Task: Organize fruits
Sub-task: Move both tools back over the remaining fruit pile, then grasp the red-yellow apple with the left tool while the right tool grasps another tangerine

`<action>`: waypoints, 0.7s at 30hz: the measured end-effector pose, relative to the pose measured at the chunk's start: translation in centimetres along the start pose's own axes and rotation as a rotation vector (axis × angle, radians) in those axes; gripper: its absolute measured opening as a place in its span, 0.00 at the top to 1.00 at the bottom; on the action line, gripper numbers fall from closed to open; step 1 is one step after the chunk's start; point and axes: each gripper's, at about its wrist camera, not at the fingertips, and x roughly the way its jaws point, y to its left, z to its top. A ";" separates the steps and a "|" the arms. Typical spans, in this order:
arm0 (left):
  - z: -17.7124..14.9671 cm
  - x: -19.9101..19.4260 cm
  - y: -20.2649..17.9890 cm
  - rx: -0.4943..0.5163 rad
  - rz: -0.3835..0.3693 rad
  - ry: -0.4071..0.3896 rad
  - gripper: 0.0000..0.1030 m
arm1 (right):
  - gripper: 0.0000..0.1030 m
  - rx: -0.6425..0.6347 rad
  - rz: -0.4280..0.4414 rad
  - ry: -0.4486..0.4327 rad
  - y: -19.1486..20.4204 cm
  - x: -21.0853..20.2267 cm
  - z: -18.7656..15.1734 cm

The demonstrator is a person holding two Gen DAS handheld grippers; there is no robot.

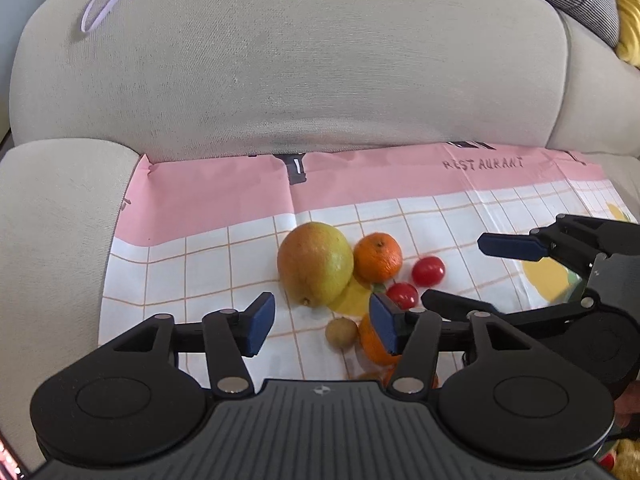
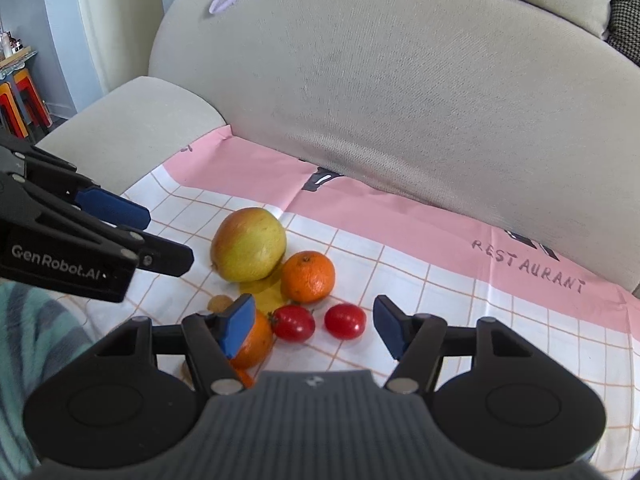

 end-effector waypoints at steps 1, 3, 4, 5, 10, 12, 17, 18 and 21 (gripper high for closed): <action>0.2 0.4 0.2 -0.006 -0.004 -0.002 0.34 | 0.39 0.002 0.000 0.002 0.0 0.4 0.2; 0.5 1.1 0.5 -0.009 -0.012 -0.001 0.33 | 0.39 0.005 0.004 0.010 -0.1 1.3 0.6; 0.6 1.5 0.7 -0.010 -0.014 -0.001 0.33 | 0.39 0.006 0.006 0.013 -0.1 1.7 0.7; 0.8 1.8 0.9 -0.013 -0.017 -0.003 0.33 | 0.40 0.007 0.009 0.016 -0.2 2.1 0.9; 1.1 3.4 2.0 -0.040 -0.060 0.002 0.28 | 0.44 -0.001 0.035 0.023 -0.3 3.7 1.7; 1.1 3.9 2.4 -0.053 -0.077 0.006 0.26 | 0.46 -0.013 0.047 0.027 -0.3 4.3 1.8; 1.2 5.1 3.1 -0.094 -0.110 0.006 0.24 | 0.46 -0.018 0.063 0.044 -0.5 5.7 1.9; 1.2 5.4 3.2 -0.102 -0.111 0.007 0.24 | 0.46 -0.013 0.072 0.050 -0.6 5.9 2.0; 1.4 6.5 3.5 -0.119 -0.102 0.026 0.24 | 0.47 -0.011 0.094 0.069 -0.6 6.5 2.2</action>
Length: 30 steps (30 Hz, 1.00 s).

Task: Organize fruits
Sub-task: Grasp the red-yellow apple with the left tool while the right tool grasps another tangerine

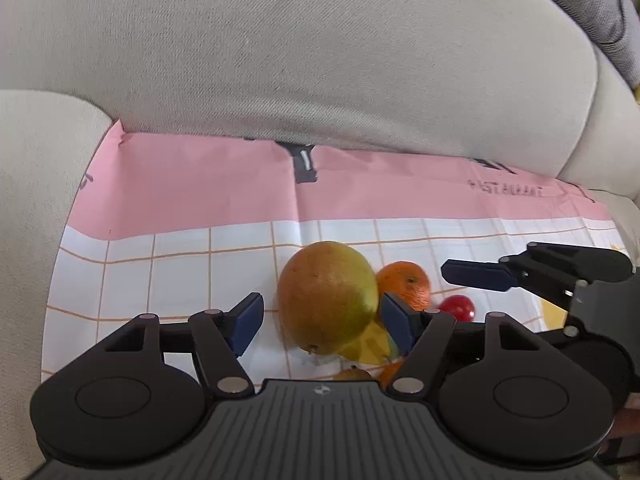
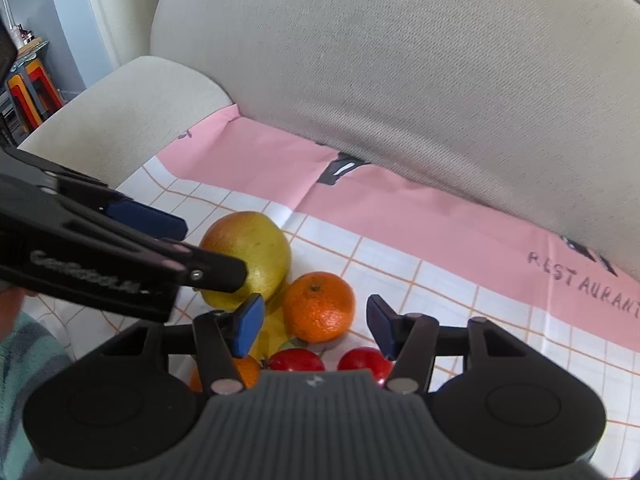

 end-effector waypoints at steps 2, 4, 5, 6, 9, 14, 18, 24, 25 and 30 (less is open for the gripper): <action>0.1 0.6 0.1 -0.007 -0.009 0.009 0.24 | 0.48 -0.006 -0.006 0.017 0.0 0.4 0.2; 0.2 1.0 0.0 -0.014 -0.023 0.015 0.24 | 0.54 -0.002 -0.016 0.039 -0.1 0.9 0.4; 0.2 1.2 0.0 -0.018 -0.023 0.018 0.24 | 0.56 0.004 -0.017 0.048 -0.2 1.1 0.5; 0.2 1.4 0.0 -0.022 -0.020 0.021 0.24 | 0.58 0.008 -0.014 0.054 -0.3 1.3 0.6; 0.2 2.0 -0.1 -0.032 -0.025 0.027 0.24 | 0.58 0.005 -0.003 0.073 -0.3 1.8 0.8; 0.3 2.1 0.4 -0.080 -0.054 0.016 0.30 | 0.58 -0.001 -0.005 0.093 -0.2 2.4 1.0; 0.5 2.0 0.2 -0.091 -0.047 0.013 0.30 | 0.57 0.004 -0.002 0.096 -0.2 2.7 1.1; 0.6 2.2 0.4 -0.138 -0.051 0.010 0.29 | 0.58 0.023 0.004 0.094 -0.5 2.8 1.1; 0.5 2.2 0.4 -0.146 -0.050 0.001 0.30 | 0.58 0.023 0.002 0.091 -0.4 2.7 1.1; 0.4 1.7 0.3 -0.156 -0.038 -0.014 0.30 | 0.59 0.004 -0.007 0.068 -0.1 2.3 1.1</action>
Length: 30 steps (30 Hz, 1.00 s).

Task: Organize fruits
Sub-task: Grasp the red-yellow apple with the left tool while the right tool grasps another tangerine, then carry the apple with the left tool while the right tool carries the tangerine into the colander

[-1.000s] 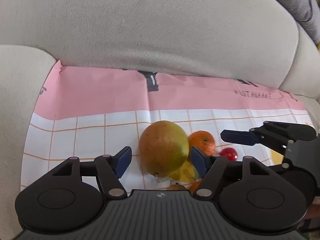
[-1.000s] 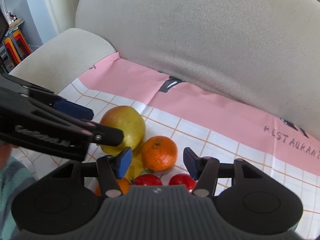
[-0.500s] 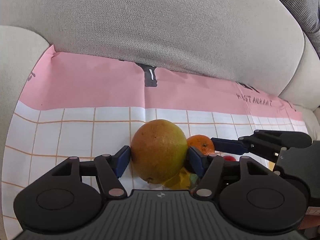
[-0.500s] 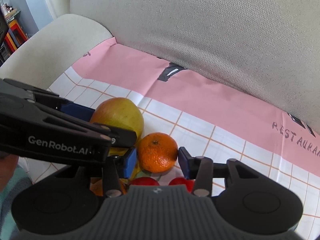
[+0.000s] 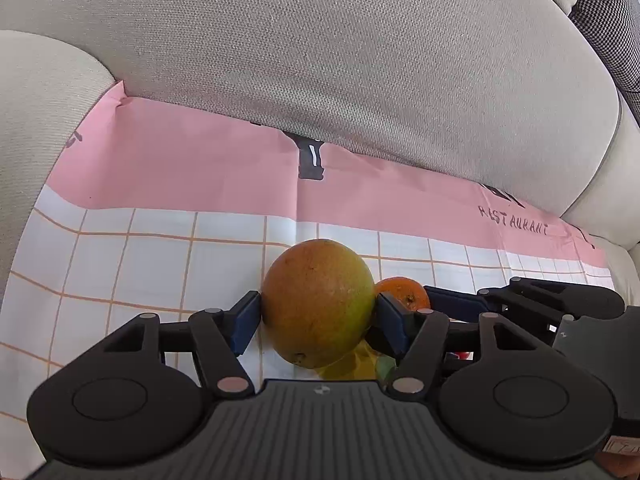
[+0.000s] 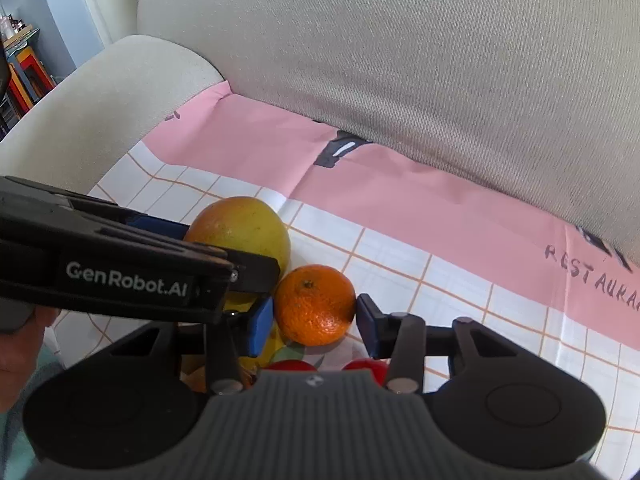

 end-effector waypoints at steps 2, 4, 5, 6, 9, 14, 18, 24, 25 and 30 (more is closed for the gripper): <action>-0.1 -0.4 0.0 -0.008 0.016 -0.006 0.30 | 0.59 -0.015 -0.006 -0.014 0.2 -0.4 -0.1; -0.4 -0.9 0.1 -0.022 0.033 -0.016 0.30 | 0.59 -0.028 -0.020 -0.035 0.4 -1.0 -0.1; -0.5 -1.2 0.2 -0.027 0.037 -0.023 0.30 | 0.59 -0.033 -0.025 -0.048 0.5 -1.3 -0.1; -0.7 -1.5 0.2 -0.031 0.039 -0.029 0.30 | 0.59 -0.036 -0.028 -0.059 0.6 -1.7 -0.1; -1.3 -2.6 0.0 -0.045 0.045 -0.046 0.30 | 0.59 -0.042 -0.043 -0.083 0.9 -2.7 0.0; -2.1 -5.1 -0.5 -0.060 0.042 -0.072 0.30 | 0.59 -0.058 -0.059 -0.119 1.5 -5.3 -0.5; -2.8 -7.2 -1.6 -0.054 0.033 -0.091 0.30 | 0.59 -0.044 -0.052 -0.141 1.9 -7.8 -1.5; -4.2 -10.3 -4.6 0.033 0.030 -0.107 0.30 | 0.59 -0.006 -0.035 -0.173 2.3 -11.7 -3.6; -4.5 -10.9 -5.1 0.048 0.029 -0.110 0.30 | 0.59 0.001 -0.033 -0.178 2.3 -12.4 -4.1; -6.1 -12.9 -7.8 0.113 0.009 -0.107 0.30 | 0.59 0.025 -0.040 -0.192 2.0 -15.2 -6.3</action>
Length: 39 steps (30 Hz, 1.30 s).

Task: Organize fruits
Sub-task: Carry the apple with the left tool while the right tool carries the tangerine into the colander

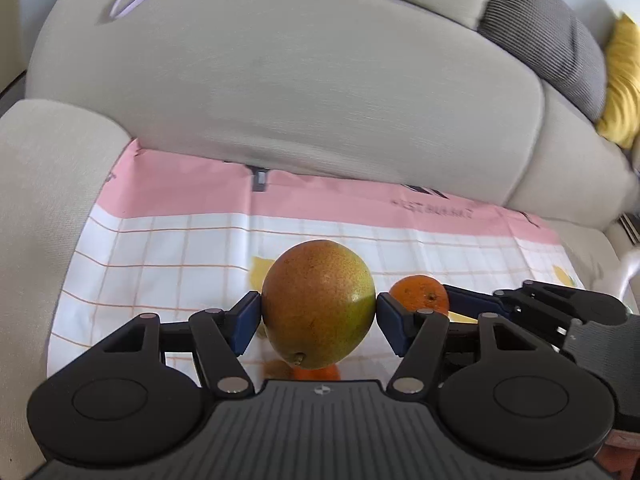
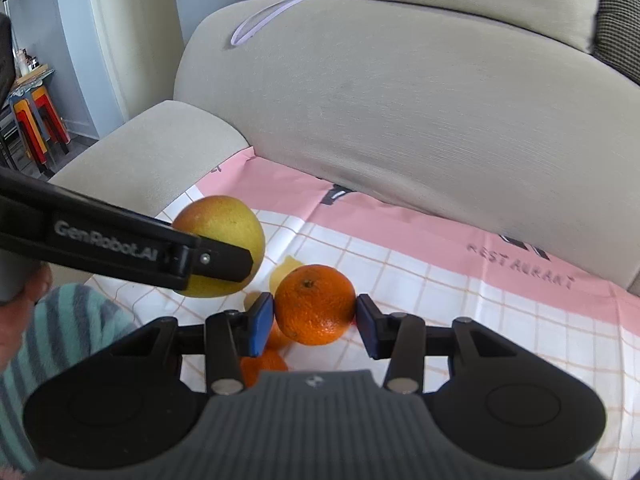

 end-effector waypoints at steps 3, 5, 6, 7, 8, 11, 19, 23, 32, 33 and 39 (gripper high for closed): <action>-0.8 -0.9 -1.9 0.033 -0.026 0.005 0.30 | 0.59 0.019 -0.017 -0.004 -0.6 -1.5 -1.2; -1.3 -1.2 -3.1 0.051 -0.045 0.012 0.30 | 0.59 0.033 -0.032 -0.003 -1.2 -2.4 -2.1; -1.5 -1.3 -3.6 0.059 -0.054 0.016 0.30 | 0.59 0.040 -0.038 -0.003 -1.5 -2.9 -2.6; -1.8 -1.4 -4.2 0.067 -0.062 0.021 0.30 | 0.59 0.046 -0.044 -0.002 -1.7 -3.3 -3.0; -2.2 -1.5 -4.7 0.076 -0.068 0.025 0.30 | 0.59 0.052 -0.052 -0.001 -2.1 -3.9 -3.6; -3.1 -1.4 -6.1 0.107 -0.084 0.039 0.30 | 0.59 0.069 -0.081 -0.003 -3.1 -5.2 -5.0; -4.9 -0.2 -8.8 0.168 -0.125 0.089 0.30 | 0.59 0.123 -0.145 0.024 -5.8 -7.3 -9.0; -5.7 1.1 -10.2 0.208 -0.124 0.121 0.30 | 0.59 0.149 -0.174 0.052 -7.1 -7.1 -10.7; -7.1 3.6 -13.2 0.305 -0.134 0.186 0.30 | 0.59 0.105 -0.207 0.124 -8.3 -5.1 -12.7; -7.1 3.9 -13.4 0.311 -0.133 0.195 0.30 | 0.59 0.100 -0.209 0.131 -8.4 -4.8 -12.8; -7.5 5.8 -14.3 0.350 -0.117 0.241 0.30 | 0.59 0.085 -0.198 0.156 -9.0 -4.0 -13.6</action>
